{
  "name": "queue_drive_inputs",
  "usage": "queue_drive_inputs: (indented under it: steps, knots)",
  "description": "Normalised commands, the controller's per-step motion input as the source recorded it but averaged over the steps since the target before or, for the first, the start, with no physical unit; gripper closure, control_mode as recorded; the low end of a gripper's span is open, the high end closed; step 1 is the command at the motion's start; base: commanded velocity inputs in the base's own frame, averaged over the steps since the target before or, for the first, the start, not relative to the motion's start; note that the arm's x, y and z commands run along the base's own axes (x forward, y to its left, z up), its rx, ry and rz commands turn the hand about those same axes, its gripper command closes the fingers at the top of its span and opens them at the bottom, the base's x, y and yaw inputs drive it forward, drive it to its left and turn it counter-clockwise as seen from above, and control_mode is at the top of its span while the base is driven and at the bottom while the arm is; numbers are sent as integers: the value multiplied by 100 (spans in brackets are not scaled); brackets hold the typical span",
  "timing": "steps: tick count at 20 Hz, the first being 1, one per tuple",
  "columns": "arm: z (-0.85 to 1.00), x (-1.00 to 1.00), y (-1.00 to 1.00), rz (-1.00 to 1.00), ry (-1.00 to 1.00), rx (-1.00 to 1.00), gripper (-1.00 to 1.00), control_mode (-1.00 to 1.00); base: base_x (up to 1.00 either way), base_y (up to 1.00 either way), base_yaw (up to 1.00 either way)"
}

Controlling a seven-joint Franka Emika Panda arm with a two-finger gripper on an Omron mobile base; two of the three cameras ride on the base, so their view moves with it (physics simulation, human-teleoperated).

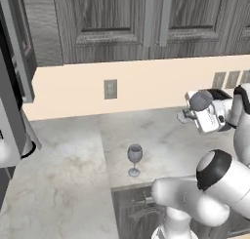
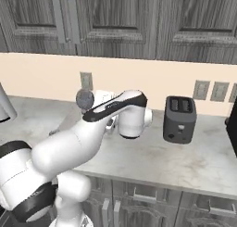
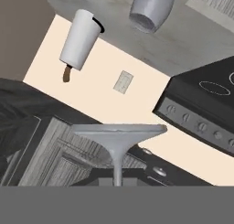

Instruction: Retrieve the wine glasses from the counter and place one next to each plate.

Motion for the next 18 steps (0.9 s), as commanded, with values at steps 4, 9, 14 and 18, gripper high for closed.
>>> queue_drive_inputs:
  steps: [4,9,14,18]
  knots:
    - [0,0,0,0,0,0,100,100,-43,-49,-18]
    - [0,0,0,0,0,0,100,100,-58,-31,-66]
    - [0,0,0,0,0,0,100,100,-4,0,-99]
    - [0,0,0,0,0,0,100,100,0,0,-100]
